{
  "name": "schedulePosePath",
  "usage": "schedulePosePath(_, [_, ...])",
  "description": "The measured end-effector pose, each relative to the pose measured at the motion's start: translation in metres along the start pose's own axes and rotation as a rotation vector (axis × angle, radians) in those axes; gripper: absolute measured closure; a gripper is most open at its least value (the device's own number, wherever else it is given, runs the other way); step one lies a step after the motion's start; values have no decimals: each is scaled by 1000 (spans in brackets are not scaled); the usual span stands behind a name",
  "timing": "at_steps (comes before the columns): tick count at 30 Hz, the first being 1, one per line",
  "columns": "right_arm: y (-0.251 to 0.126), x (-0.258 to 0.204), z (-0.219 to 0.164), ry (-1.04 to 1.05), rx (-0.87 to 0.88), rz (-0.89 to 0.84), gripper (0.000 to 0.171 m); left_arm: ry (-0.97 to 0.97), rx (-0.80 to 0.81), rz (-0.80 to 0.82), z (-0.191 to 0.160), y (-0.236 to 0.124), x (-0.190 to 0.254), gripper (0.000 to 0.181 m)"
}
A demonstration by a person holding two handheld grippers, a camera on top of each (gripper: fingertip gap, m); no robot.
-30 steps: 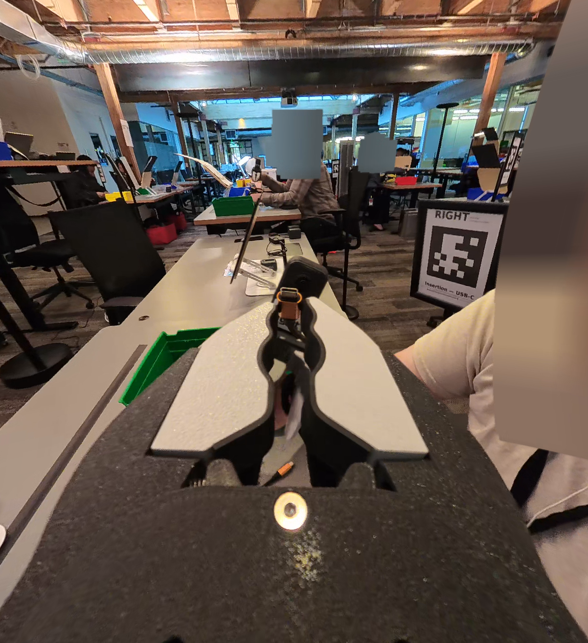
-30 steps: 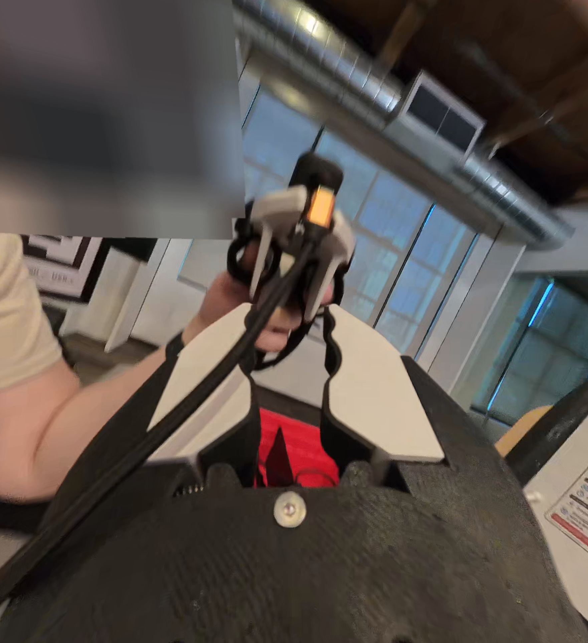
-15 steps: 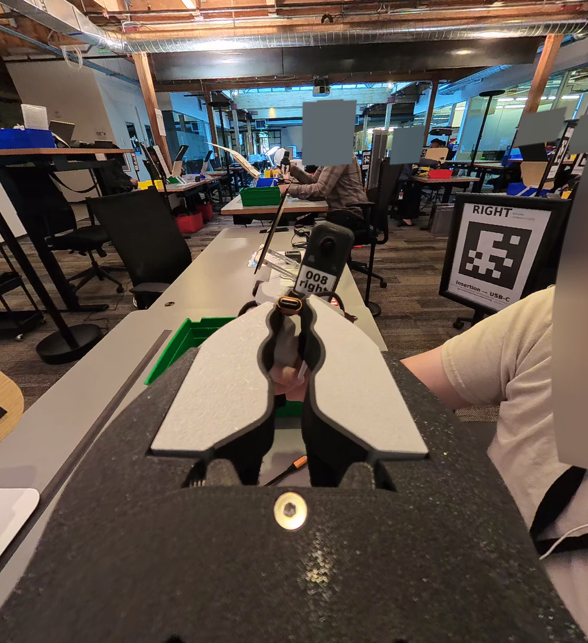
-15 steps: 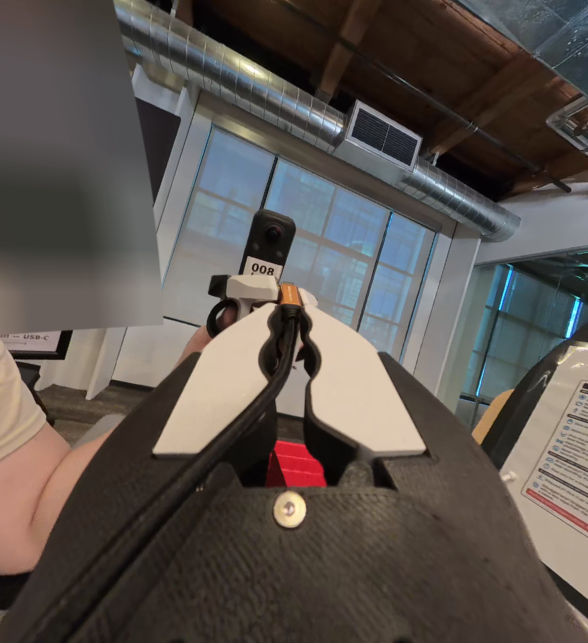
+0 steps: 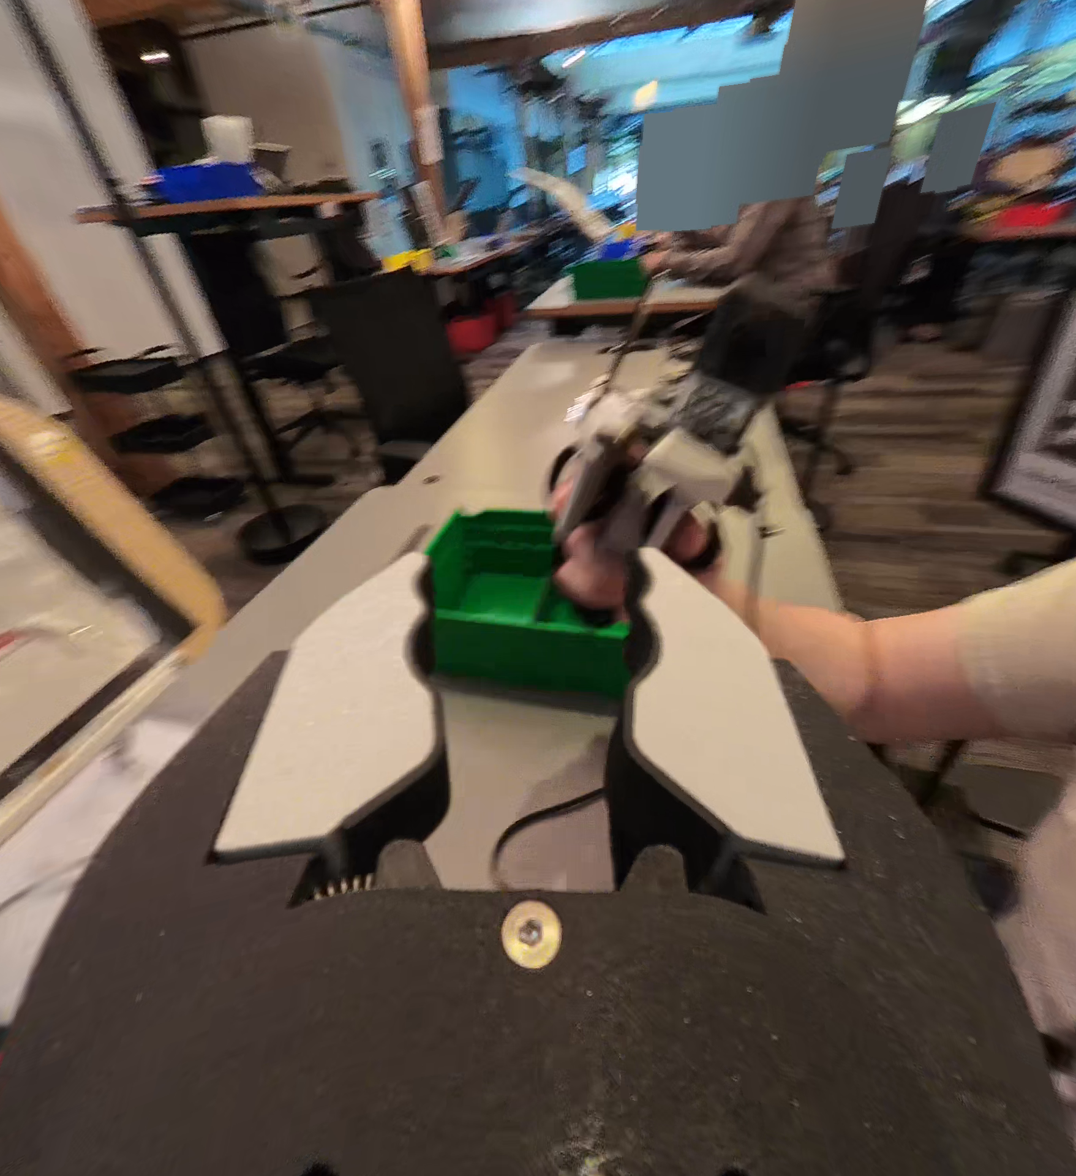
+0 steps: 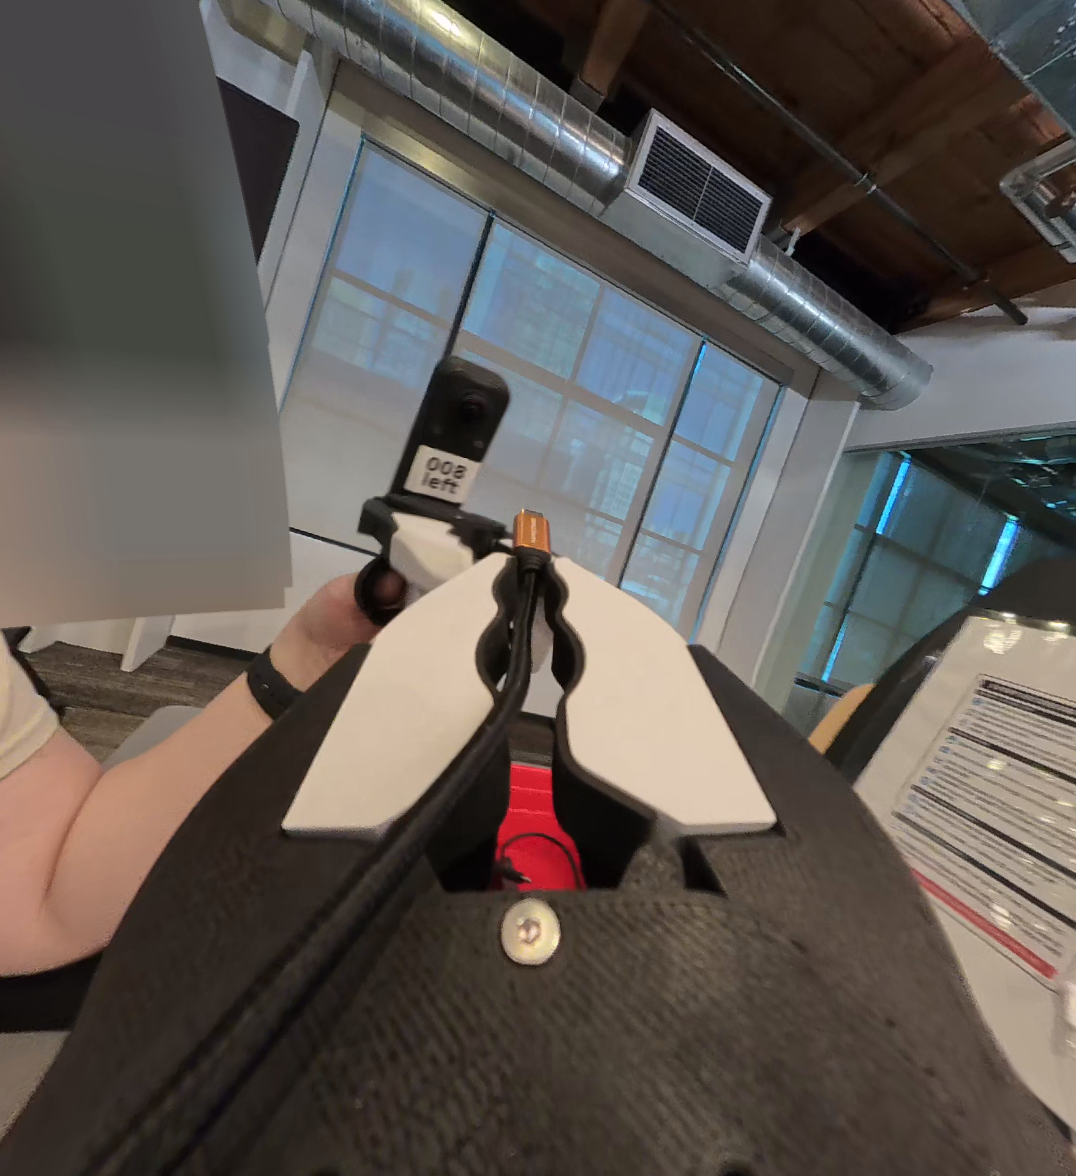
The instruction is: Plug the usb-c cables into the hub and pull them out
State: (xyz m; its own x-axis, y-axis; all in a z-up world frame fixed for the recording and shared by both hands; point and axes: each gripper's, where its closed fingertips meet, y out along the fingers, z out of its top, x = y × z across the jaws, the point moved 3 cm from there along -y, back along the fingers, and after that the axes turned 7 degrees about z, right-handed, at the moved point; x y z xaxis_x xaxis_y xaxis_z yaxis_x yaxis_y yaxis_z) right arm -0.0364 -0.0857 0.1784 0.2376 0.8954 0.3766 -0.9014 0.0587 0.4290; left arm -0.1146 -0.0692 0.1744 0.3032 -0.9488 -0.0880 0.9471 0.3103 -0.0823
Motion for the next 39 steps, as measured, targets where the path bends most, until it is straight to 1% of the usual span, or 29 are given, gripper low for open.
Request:
schedulePosePath(1, [-5, 5, 5, -12, -22, -20, 163, 39, -40, 93, -7, -1, -9, 115])
schedulePosePath(4, [-26, 19, 23, -68, -106, -98, 163, 165, -191, 288, -29, -4, -27, 114])
schedulePosePath(5, [-34, 25, 30, -93, -124, -143, 163, 193, -239, 325, -37, -3, -30, 117])
schedulePosePath(7, [-50, 33, 44, -133, -168, -217, 163, 211, -355, 370, -55, 5, -36, 118])
schedulePosePath(11, [-78, 41, 71, -198, -189, -327, 163, 171, -628, 370, -103, 28, -42, 117])
schedulePosePath(13, [-88, 40, 82, -205, -175, -337, 163, 131, -694, 358, -120, 44, -46, 118])
schedulePosePath(15, [-96, 40, 90, -208, -175, -355, 163, 90, -773, 355, -141, 56, -48, 128])
schedulePosePath(16, [-100, 40, 92, -215, -179, -363, 163, 71, -843, 357, -155, 58, -49, 133])
schedulePosePath(18, [-106, 43, 93, -212, -200, -385, 162, 32, -998, 345, -183, 59, -50, 132])
schedulePosePath(20, [-111, 44, 92, -191, -223, -376, 162, -24, -1099, 331, -206, 59, -50, 138])
schedulePosePath(25, [-118, 40, 103, -185, -165, -355, 163, -145, -1256, 388, -249, 53, -62, 143])
schedulePosePath(27, [-121, 40, 106, -191, -154, -362, 163, -214, -1324, 372, -263, 51, -58, 147])
schedulePosePath(29, [-123, 41, 108, -198, -147, -368, 163, -267, -1388, 342, -276, 51, -52, 146])
schedulePosePath(31, [-126, 42, 110, -193, -134, -384, 162, -270, -1449, 358, -287, 49, -51, 159])
schedulePosePath(32, [-126, 42, 110, -185, -130, -378, 162, -251, -1467, 380, -290, 49, -54, 152])
schedulePosePath(34, [-125, 41, 111, -179, -124, -371, 163, -251, -1496, 386, -296, 47, -54, 149])
schedulePosePath(36, [-125, 41, 111, -187, -123, -370, 162, -268, -1528, 376, -299, 44, -52, 141])
schedulePosePath(39, [-124, 41, 111, -192, -130, -371, 162, -257, -1568, 402, -302, 37, -55, 140])
